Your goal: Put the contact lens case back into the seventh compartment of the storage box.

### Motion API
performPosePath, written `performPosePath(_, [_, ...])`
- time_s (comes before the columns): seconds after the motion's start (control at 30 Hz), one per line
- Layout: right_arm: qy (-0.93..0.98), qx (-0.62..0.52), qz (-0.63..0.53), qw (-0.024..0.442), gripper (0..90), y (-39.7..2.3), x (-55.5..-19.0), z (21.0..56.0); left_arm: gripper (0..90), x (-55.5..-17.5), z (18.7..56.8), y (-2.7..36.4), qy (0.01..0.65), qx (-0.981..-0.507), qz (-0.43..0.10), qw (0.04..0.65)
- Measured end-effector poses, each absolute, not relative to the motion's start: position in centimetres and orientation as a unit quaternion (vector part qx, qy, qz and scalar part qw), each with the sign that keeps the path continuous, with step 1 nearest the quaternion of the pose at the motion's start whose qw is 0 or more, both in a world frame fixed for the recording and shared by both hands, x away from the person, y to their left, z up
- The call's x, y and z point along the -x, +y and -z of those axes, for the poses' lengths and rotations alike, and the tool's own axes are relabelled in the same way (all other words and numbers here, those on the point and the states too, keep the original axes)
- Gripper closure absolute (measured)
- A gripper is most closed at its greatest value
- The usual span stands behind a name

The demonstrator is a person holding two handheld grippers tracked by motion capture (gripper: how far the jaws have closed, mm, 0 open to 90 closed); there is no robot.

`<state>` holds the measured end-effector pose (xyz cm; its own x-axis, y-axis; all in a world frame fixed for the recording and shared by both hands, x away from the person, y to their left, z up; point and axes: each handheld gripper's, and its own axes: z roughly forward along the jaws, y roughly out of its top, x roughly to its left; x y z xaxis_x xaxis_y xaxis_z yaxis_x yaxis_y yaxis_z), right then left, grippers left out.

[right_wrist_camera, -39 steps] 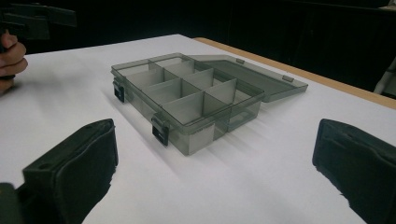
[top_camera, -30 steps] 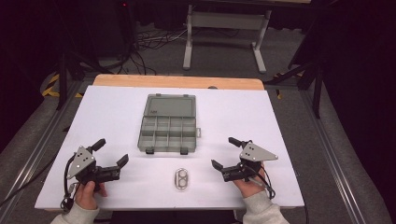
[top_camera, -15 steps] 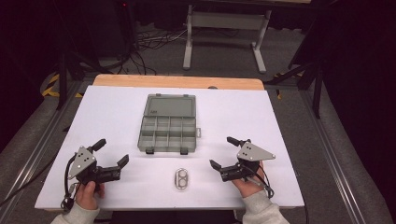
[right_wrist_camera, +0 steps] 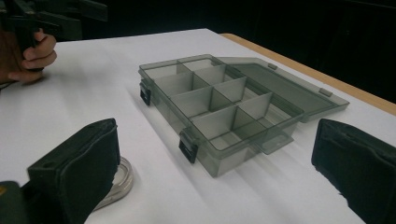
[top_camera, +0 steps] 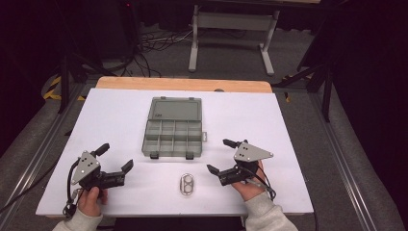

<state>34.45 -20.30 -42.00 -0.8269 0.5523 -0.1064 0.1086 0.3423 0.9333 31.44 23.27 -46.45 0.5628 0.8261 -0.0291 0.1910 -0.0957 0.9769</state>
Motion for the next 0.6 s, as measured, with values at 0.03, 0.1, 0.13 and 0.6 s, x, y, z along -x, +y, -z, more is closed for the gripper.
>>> performPosePath(0.03, [0.794, -0.206, -0.533, 0.206, 1.6, -20.1, -34.5, 41.9, 0.2, -31.4, 46.5, 23.3, 0.372, -0.684, -0.284, 0.560])
performPosePath(0.1, [0.797, -0.204, -0.531, 0.203, 1.7, -19.8, -34.6, 41.9, 0.1, -31.5, 46.4, 23.2, 0.373, -0.686, -0.284, 0.556])
performPosePath(0.13, [0.798, -0.203, -0.530, 0.202, 1.8, -19.6, -34.6, 41.8, 0.2, -31.5, 46.4, 23.1, 0.372, -0.688, -0.283, 0.554])
performPosePath(0.6, [0.804, -0.186, -0.538, 0.172, 2.8, -17.0, -35.5, 41.1, 0.1, -31.5, 46.4, 23.1, 0.369, -0.692, -0.281, 0.553])
